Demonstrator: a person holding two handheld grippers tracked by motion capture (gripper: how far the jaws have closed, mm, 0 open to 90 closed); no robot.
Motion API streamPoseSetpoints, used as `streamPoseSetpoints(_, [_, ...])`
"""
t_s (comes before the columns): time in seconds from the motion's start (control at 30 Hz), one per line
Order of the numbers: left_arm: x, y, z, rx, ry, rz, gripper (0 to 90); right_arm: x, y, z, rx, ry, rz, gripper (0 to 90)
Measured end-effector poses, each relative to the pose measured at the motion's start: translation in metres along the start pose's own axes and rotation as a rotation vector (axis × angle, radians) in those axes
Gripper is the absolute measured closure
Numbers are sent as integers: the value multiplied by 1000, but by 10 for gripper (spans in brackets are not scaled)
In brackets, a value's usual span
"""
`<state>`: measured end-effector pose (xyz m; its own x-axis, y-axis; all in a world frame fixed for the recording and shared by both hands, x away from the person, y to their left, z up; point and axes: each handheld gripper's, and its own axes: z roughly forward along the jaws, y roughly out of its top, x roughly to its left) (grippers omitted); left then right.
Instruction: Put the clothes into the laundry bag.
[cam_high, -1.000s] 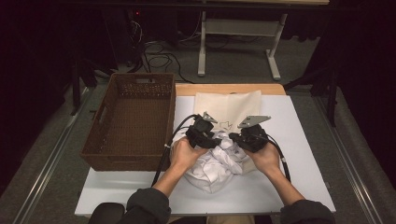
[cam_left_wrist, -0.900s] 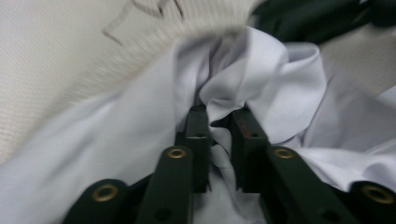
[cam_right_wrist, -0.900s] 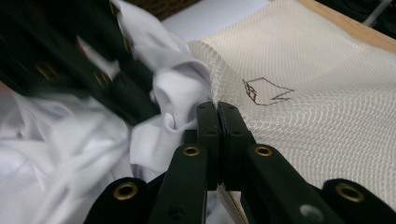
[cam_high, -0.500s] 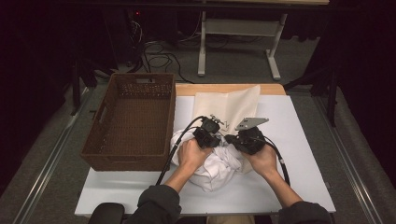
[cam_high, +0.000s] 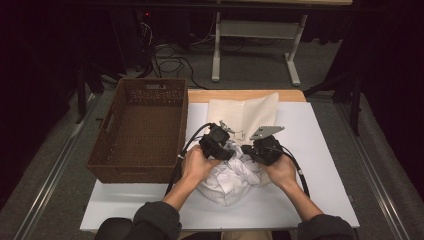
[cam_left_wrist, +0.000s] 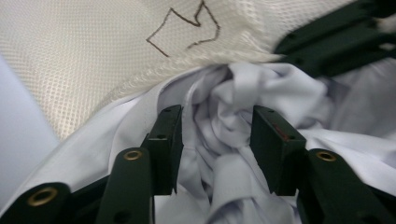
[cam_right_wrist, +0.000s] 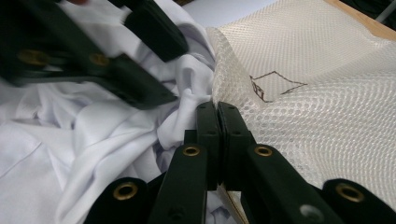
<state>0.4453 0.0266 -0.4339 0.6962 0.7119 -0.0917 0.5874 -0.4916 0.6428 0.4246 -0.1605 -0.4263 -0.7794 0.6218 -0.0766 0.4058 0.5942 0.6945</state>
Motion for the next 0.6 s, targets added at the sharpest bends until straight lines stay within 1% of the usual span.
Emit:
streamPoseSetpoints(0.03, [2, 1, 1, -7, 3, -11, 617, -1, -1, 1, -1, 1, 1, 899])
streamPoseSetpoints(0.07, [4, 1, 2, -21, 16, -10, 640, -2, -1, 1, 0, 1, 4, 899])
streamPoseSetpoints(0.1, [3, 1, 1, -24, 25, -6, 641, -4, -1, 2, -4, 9, 17, 899])
streamPoseSetpoints(0.13, [1, 0, -3, -29, 49, 17, 637, -5, -2, 2, -8, 12, 19, 899])
streamPoseSetpoints(0.17, [-2, -1, -9, -31, 63, 39, 621, -7, -2, 2, -7, 15, 20, 899])
streamPoseSetpoints(0.2, [-4, -2, -15, -32, 60, 48, 597, -7, -2, 2, -15, 16, 20, 899])
streamPoseSetpoints(0.27, [-3, -3, -22, -25, 53, 39, 563, -6, -2, 1, -18, 16, 19, 899])
streamPoseSetpoints(0.3, [1, -3, -24, -14, 46, 23, 549, -6, -2, 2, -17, 13, 20, 899])
streamPoseSetpoints(0.33, [3, -3, -24, -11, 42, 16, 551, -6, -1, 2, -14, 13, 25, 899])
streamPoseSetpoints(0.37, [6, -2, -23, -7, 50, 10, 558, -6, -1, 2, -14, 14, 26, 899])
streamPoseSetpoints(0.4, [8, -2, -22, -7, 58, 4, 568, -5, -1, 1, -10, 9, 20, 899])
streamPoseSetpoints(0.47, [8, -3, -23, -33, 62, -13, 576, -4, 0, 1, -5, 2, 15, 899])
streamPoseSetpoints(0.5, [7, -4, -25, -50, 69, -6, 572, -5, -1, 1, -8, 4, 14, 899])
streamPoseSetpoints(0.53, [5, -4, -27, -55, 74, 4, 562, -6, -1, 0, -9, 5, 18, 899])
streamPoseSetpoints(0.57, [5, -4, -29, -55, 102, 16, 549, -7, -1, 0, -9, 4, 18, 899])
streamPoseSetpoints(0.6, [6, -4, -30, -52, 118, 17, 526, -8, -1, -1, -6, 2, 21, 899])
